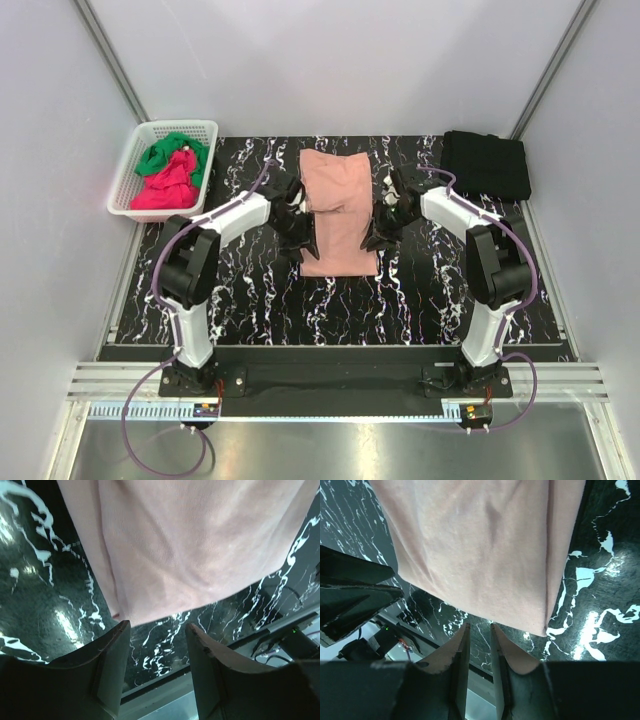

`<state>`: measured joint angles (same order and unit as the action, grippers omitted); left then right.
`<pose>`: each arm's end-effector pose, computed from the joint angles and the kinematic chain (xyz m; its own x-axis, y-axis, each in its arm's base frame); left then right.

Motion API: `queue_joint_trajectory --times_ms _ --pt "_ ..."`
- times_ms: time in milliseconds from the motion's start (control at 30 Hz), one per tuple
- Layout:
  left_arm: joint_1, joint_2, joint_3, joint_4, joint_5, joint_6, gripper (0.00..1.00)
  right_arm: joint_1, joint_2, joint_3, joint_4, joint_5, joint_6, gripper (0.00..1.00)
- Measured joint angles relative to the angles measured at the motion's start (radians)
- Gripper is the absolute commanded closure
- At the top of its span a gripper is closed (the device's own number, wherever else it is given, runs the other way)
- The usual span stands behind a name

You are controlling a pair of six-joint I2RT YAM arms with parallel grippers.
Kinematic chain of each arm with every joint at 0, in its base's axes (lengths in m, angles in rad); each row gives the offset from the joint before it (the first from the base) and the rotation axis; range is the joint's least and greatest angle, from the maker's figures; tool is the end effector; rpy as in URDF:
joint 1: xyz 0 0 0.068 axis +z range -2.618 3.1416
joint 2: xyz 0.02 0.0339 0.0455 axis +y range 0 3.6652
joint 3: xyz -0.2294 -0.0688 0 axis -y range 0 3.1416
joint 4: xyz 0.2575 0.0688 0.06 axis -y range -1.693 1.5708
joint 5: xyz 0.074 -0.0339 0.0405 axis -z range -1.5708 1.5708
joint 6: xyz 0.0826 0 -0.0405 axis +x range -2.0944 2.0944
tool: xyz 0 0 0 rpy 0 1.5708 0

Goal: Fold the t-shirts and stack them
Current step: Fold the tshirt

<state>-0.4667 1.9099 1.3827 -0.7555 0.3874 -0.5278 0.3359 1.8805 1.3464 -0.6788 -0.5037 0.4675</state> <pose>0.3358 -0.2041 0.1079 -0.9978 -0.0194 -0.0630 0.0115 0.8899 -0.4560 0.3582 0.1673 0.1155 -0.9914 0.0719 -0.1090 -0.0017 0.8275 0.5614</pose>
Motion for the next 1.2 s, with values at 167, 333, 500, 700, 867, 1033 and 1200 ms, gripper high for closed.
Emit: queue_joint_trajectory --times_ms 167,333,500,700,867,1033,1200 --pt "-0.013 0.059 0.100 -0.022 -0.030 0.008 0.49 0.004 0.002 0.000 -0.004 0.018 -0.009 0.71" --pt "-0.024 0.110 0.167 -0.034 -0.056 0.021 0.50 0.017 0.034 0.000 -0.006 0.031 -0.026 0.71" --pt "-0.036 0.163 0.181 -0.044 -0.092 0.031 0.70 0.025 0.085 0.000 -0.008 0.052 -0.035 0.89" --pt "-0.050 0.207 0.186 -0.065 -0.131 0.035 1.00 0.028 0.125 0.001 -0.030 0.097 -0.042 1.00" --pt "-0.059 0.206 0.186 -0.066 -0.150 0.035 1.00 0.031 0.150 0.008 -0.048 0.106 -0.042 1.00" --pt "-0.075 0.170 0.134 -0.032 -0.182 0.029 1.00 0.037 0.149 0.007 -0.048 0.117 -0.041 1.00" --pt "-0.106 0.110 0.045 -0.003 -0.212 0.006 1.00 0.058 0.138 -0.006 -0.050 0.127 -0.036 1.00"
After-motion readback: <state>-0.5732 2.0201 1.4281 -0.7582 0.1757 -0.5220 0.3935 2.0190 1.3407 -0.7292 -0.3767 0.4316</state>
